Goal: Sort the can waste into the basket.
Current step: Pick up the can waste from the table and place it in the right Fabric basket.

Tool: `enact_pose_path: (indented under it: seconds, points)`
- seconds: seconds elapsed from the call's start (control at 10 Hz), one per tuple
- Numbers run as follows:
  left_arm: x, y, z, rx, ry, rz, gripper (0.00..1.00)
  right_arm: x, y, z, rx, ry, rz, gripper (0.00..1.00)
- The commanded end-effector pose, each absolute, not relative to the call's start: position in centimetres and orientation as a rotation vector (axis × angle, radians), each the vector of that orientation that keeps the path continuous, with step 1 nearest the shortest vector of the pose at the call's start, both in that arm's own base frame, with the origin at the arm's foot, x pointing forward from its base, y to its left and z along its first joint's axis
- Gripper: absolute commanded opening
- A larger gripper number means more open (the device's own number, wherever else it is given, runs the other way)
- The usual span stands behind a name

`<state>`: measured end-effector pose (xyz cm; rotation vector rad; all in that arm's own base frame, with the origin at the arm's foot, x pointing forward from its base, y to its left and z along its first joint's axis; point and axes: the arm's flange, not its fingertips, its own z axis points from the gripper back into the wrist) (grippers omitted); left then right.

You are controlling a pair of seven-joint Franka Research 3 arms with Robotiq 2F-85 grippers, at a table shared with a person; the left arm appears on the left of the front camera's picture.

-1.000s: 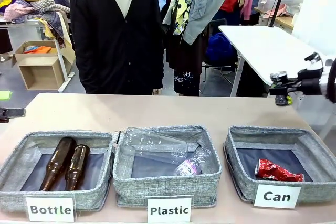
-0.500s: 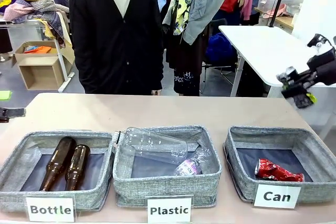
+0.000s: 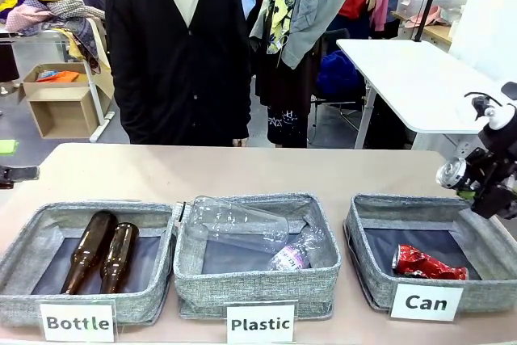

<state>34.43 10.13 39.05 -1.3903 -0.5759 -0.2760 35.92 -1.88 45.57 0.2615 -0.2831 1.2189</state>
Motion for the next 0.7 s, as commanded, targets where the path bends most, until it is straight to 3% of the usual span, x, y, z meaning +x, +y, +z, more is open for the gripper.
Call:
enact_pose_path:
  seconds: [0.0,0.2,0.3,0.4,0.5,0.6]
  points:
    - [34.23,9.90,39.12,-1.381,-0.589,-0.283,1.00,36.08,-2.23,45.18,0.230,-0.303,1.247,0.00]
    - [34.23,9.90,39.12,-1.381,-0.589,-0.283,1.00,36.09,-2.01,45.12,0.236,-0.309,1.261,0.00]
    - [34.23,9.90,39.12,-1.381,-0.589,-0.283,1.00,36.14,-1.98,45.03,0.228,-0.311,1.263,0.50]
    - [34.23,9.90,39.12,-1.381,-0.589,-0.283,1.00,36.14,-1.91,44.96,0.226,-0.310,1.276,0.59]
    - [34.23,9.90,39.12,-1.381,-0.589,-0.283,1.00,36.17,-1.88,44.96,0.236,-0.317,1.272,1.00]
    - [34.23,9.90,39.12,-1.381,-0.589,-0.283,1.00,36.24,-1.84,44.92,0.234,-0.319,1.270,1.00]
